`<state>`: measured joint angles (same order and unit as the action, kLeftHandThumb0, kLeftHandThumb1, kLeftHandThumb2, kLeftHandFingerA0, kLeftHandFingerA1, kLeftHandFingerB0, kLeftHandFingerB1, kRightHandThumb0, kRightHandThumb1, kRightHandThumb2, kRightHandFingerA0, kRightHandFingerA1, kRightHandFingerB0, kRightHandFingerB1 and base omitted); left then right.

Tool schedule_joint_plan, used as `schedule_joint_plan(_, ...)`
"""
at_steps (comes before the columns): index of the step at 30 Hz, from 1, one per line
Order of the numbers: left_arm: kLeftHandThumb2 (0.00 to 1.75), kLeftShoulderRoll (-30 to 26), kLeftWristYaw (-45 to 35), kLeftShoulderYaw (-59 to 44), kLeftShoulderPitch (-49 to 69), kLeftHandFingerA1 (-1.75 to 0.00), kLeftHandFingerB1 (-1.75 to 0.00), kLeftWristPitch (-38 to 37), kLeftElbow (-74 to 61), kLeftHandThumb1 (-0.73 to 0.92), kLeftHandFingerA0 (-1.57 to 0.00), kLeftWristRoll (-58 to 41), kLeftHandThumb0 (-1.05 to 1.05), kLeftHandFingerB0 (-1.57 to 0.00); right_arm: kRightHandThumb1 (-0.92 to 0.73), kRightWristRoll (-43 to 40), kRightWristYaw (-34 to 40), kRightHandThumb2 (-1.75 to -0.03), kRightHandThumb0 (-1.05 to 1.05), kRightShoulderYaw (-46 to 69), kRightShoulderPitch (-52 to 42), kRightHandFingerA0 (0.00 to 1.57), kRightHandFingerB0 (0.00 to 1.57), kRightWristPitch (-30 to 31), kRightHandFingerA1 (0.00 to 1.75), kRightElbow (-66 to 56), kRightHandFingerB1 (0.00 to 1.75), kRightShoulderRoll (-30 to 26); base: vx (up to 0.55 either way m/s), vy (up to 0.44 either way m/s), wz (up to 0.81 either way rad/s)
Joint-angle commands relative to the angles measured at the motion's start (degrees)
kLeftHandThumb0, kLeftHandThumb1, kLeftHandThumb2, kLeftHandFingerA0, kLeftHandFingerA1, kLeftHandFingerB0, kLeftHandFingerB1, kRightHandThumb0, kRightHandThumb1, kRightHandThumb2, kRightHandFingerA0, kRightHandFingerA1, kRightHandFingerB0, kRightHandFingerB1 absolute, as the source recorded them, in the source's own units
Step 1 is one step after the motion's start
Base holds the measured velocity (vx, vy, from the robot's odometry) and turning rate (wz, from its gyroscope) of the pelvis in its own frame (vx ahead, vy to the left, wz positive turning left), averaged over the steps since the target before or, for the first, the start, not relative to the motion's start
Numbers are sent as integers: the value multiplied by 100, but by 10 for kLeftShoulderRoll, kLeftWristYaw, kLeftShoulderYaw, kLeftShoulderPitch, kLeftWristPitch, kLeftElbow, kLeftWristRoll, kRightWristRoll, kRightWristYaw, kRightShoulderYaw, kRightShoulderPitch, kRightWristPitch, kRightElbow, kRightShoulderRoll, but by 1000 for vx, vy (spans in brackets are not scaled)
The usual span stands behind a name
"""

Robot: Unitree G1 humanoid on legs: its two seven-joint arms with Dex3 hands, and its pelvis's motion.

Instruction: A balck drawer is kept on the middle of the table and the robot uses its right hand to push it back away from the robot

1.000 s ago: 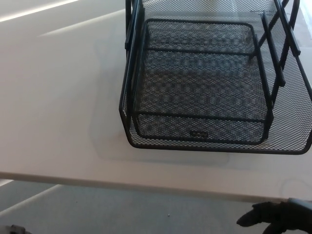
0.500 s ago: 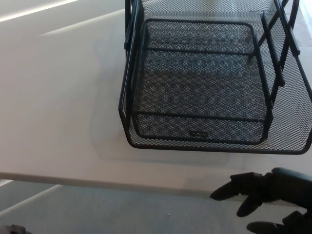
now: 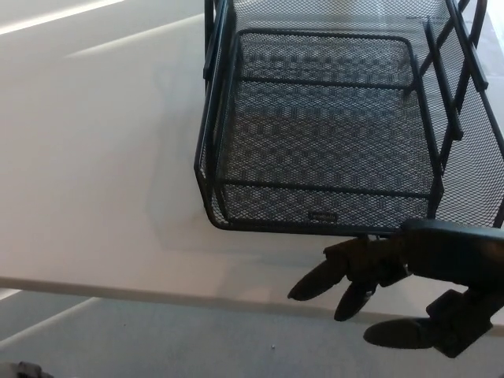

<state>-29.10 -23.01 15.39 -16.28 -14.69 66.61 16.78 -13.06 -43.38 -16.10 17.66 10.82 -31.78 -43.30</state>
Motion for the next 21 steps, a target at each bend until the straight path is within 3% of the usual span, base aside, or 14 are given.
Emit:
schedule_joint_plan(1,63,-13,-11,13,-9,-37,-33,-16,9,76,-47,21,-56,-34,-84,-270,-185,-65,-65,-30,143,59,40,182,47,-101,37,-24,0,0,0)
schedule_joint_plan(6,63,-12,-15,10,-10,-37,-33,-16,11,76,-46,17,-56,-34,-85,-261,-200,-65,-65,-51,163,57,39,197,48,-83,38,-14,0,0,0)
schedule_joint_plan(9,63,-11,-10,13,-10,-38,-33,-14,10,76,-49,20,-56,-33,-83,-253,-210,-65,-64,-63,192,47,36,233,45,-56,36,-14,0,0,0)
schedule_joint_plan(14,63,-11,-10,12,-10,-38,-33,-14,11,76,-48,19,-56,-33,-82,-243,-219,-64,-62,-72,233,49,36,282,43,-3,35,-13,0,0,0)
schedule_joint_plan(21,63,-11,-14,10,-9,-38,-33,-14,12,75,-46,13,-56,-33,-82,-197,-233,-64,-62,-87,286,49,34,287,46,91,36,4,0,0,0)
